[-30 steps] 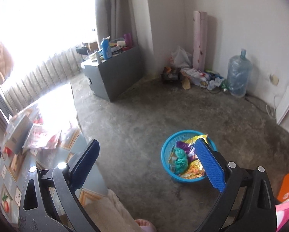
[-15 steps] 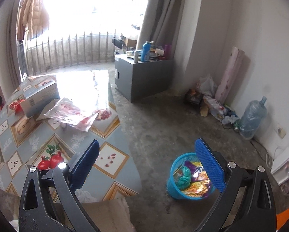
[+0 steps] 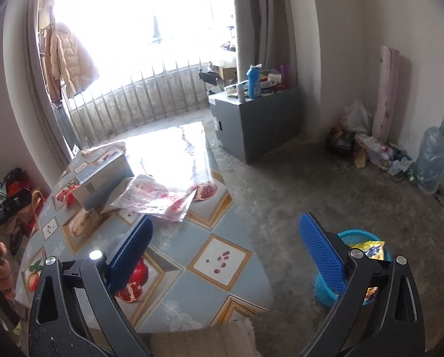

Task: Collect trash
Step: 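Withdraw both open tools and turn back toward the table, then close the left tool on the white tissue while the right grips the clear plastic bag, then lift the white tissue and clear bag and turn toward the wastebasket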

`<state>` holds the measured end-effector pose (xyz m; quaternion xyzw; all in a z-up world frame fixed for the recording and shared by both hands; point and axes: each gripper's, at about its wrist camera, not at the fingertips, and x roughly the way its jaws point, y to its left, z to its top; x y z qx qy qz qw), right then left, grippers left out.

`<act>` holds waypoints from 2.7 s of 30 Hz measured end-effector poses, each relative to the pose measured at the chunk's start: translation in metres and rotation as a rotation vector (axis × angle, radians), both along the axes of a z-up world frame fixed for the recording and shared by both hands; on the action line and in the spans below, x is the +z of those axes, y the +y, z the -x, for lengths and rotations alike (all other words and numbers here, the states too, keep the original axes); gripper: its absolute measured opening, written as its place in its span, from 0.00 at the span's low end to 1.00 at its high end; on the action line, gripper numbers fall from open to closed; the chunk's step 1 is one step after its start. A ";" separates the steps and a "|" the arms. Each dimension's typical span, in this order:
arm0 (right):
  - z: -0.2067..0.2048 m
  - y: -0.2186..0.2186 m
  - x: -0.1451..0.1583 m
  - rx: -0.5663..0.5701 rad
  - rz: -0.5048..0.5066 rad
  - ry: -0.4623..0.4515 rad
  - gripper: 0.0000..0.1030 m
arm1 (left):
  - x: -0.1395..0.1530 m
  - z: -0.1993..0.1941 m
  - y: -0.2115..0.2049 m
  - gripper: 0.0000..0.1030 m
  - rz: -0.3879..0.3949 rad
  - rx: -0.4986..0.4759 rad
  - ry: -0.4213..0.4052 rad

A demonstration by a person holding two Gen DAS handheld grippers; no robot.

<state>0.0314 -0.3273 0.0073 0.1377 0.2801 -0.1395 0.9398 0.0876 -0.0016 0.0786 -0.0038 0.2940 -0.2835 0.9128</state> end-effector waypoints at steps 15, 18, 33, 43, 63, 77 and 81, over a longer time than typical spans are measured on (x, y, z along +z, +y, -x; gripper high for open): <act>-0.093 -0.027 -0.041 0.126 -0.353 0.081 0.63 | -0.039 -0.073 -0.067 0.81 -0.070 -0.060 -0.040; -0.117 -0.028 -0.047 0.149 -0.365 0.106 0.56 | -0.053 -0.095 -0.076 0.63 -0.094 -0.052 -0.010; -0.192 0.004 -0.072 0.301 -0.259 0.239 0.35 | -0.135 -0.177 -0.120 0.08 -0.334 0.010 0.116; -0.167 0.016 -0.066 0.327 -0.154 0.328 0.15 | -0.131 -0.147 -0.113 0.05 -0.383 -0.075 0.170; -0.059 0.020 -0.063 0.220 -0.213 0.354 0.07 | -0.128 -0.013 -0.029 0.07 -0.295 -0.073 0.275; -0.037 0.000 -0.048 0.191 -0.497 0.270 0.18 | -0.080 -0.002 -0.022 0.08 0.074 -0.203 0.240; -0.029 0.001 -0.059 0.240 -0.647 0.286 0.33 | -0.094 -0.005 -0.058 0.08 -0.008 -0.255 0.249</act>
